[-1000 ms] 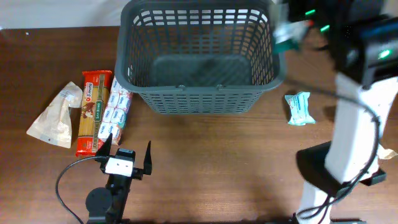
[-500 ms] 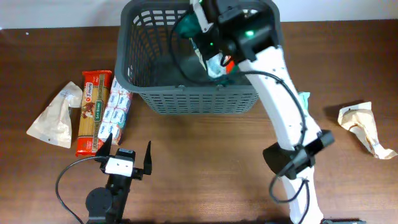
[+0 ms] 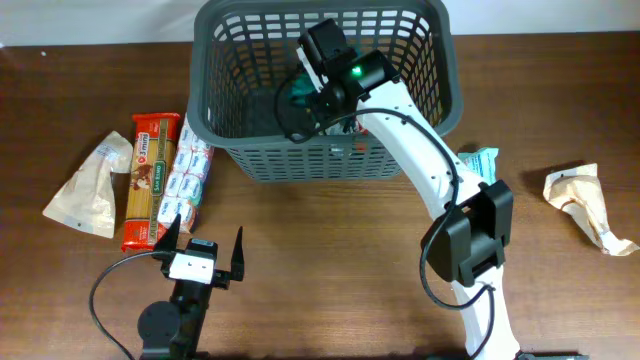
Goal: Pack container
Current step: 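Carry the green bag over the grey basket and release it, then move the right gripper to the beige paper pouch and grasp it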
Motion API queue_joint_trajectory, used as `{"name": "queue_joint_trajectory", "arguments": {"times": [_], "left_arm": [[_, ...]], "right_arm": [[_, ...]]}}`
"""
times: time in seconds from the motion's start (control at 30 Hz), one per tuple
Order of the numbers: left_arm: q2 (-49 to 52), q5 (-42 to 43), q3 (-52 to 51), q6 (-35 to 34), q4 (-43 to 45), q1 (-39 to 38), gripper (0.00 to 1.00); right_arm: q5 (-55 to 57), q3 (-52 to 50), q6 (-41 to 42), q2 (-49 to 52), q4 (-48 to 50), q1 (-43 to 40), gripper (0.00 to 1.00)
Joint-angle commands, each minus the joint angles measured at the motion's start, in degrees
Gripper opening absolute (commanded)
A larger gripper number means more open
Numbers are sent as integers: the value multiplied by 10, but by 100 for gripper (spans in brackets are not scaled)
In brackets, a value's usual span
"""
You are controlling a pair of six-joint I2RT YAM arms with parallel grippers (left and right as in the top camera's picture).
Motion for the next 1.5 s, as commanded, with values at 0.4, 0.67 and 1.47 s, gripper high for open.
{"name": "queue_joint_trajectory", "arguments": {"times": [0.4,0.67,1.47], "left_arm": [[-1,6,-4,-3,0,-3,99],[-1,6,-4,-3,0,-3,99],[-1,6,-4,-3,0,-3,99]], "right_arm": [[249,148,-75,-163,-12,-66,79],[73,49,-74,-248,-39,-336,81],[2,-539,-341,-236,141,-627,87]]}}
